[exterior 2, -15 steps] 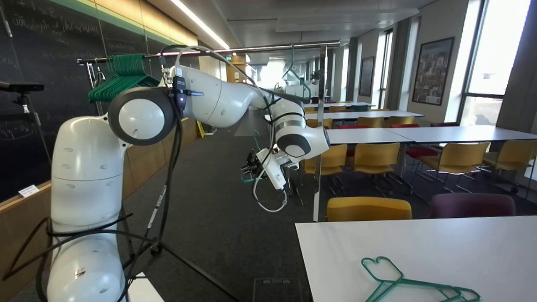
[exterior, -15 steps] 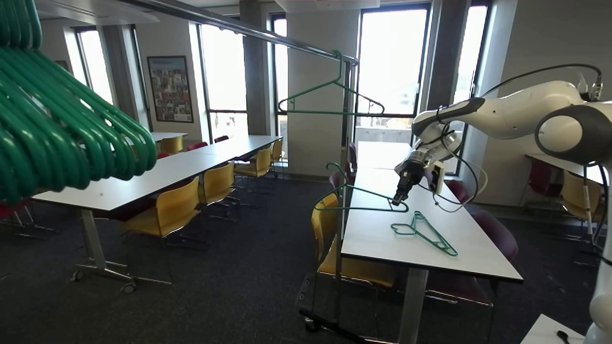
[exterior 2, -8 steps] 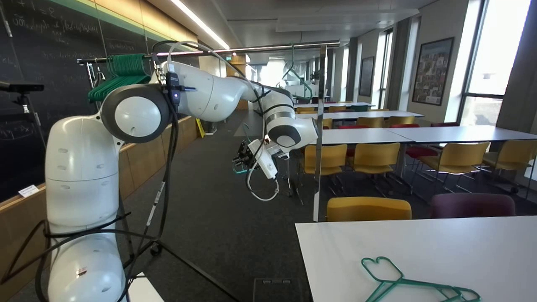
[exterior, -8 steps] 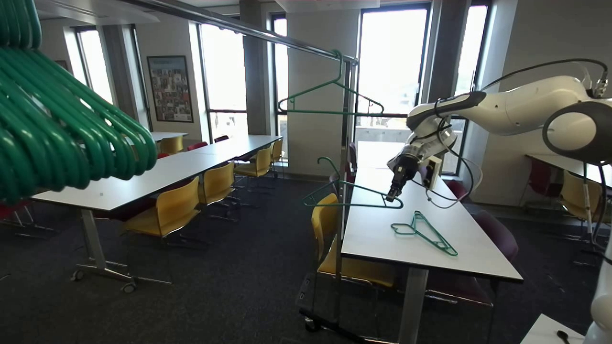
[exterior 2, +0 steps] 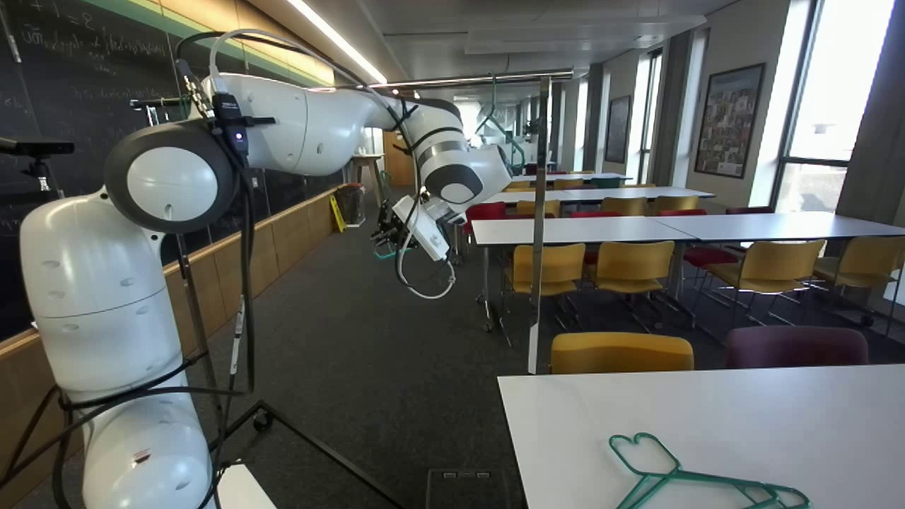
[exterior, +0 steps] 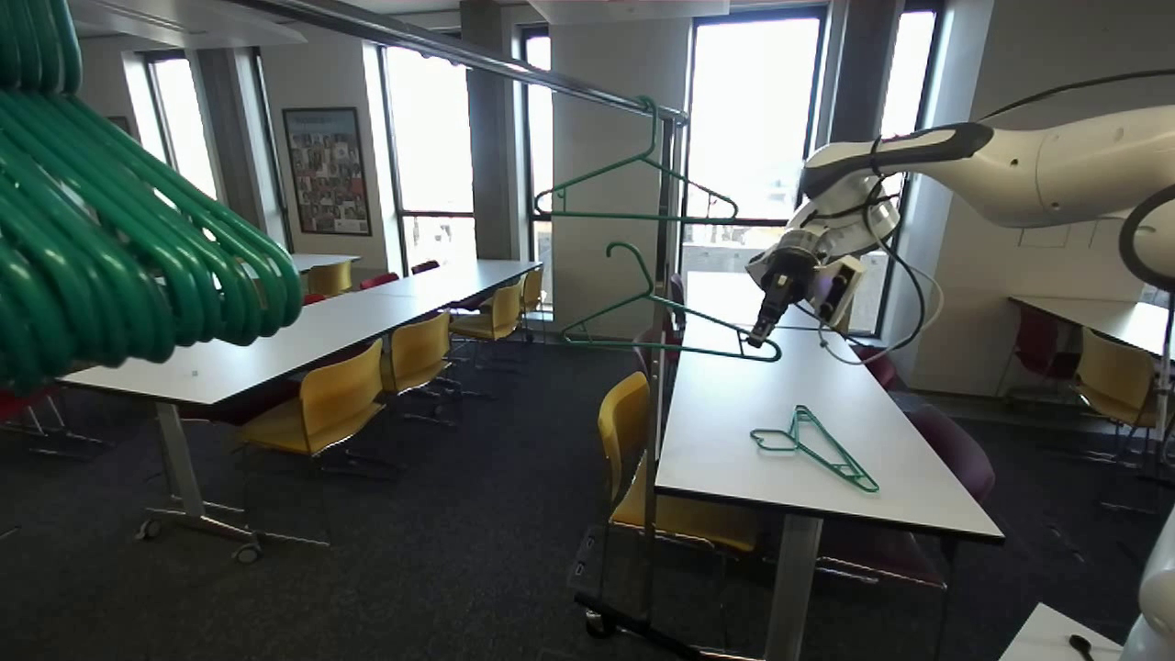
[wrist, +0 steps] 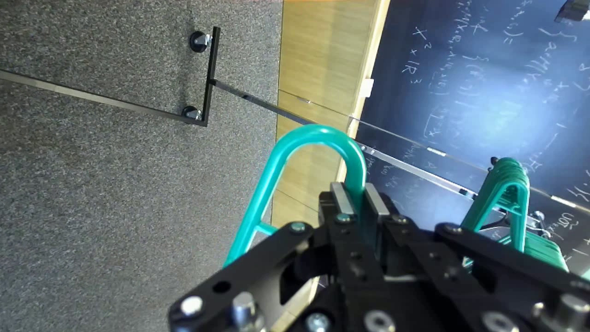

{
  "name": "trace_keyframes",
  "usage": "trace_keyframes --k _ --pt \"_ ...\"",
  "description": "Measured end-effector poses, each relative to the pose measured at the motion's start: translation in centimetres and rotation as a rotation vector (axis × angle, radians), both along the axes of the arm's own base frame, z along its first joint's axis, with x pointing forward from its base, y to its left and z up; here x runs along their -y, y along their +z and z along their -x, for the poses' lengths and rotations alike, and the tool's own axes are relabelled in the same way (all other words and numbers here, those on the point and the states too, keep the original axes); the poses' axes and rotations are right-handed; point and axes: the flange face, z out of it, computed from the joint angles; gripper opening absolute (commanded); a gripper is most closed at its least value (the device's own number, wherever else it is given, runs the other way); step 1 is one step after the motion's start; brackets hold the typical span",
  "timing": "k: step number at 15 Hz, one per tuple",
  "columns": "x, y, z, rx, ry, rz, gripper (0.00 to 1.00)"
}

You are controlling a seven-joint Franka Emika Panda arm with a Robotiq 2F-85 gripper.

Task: Put one hanger from the table on the rail.

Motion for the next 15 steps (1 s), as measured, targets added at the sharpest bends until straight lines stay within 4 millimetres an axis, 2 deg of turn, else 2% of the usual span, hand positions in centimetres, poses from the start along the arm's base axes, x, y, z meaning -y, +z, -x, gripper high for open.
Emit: trace_keyframes --k 3,6,9,10,15 --pt "-0.8 2.7 1.5 0.023 0.025 -0.021 0.03" --pt "-1.5 4.5 2.9 0.022 0.07 -0.06 0.03" --pt "-2.0 5.7 3.8 0.012 0.115 -0.106 0.03" --pt "-2.1 6.0 4.0 0.01 0.127 -0.117 0.1" --pt "-1.6 6.2 4.1 0.009 0.129 -0.122 0.1"
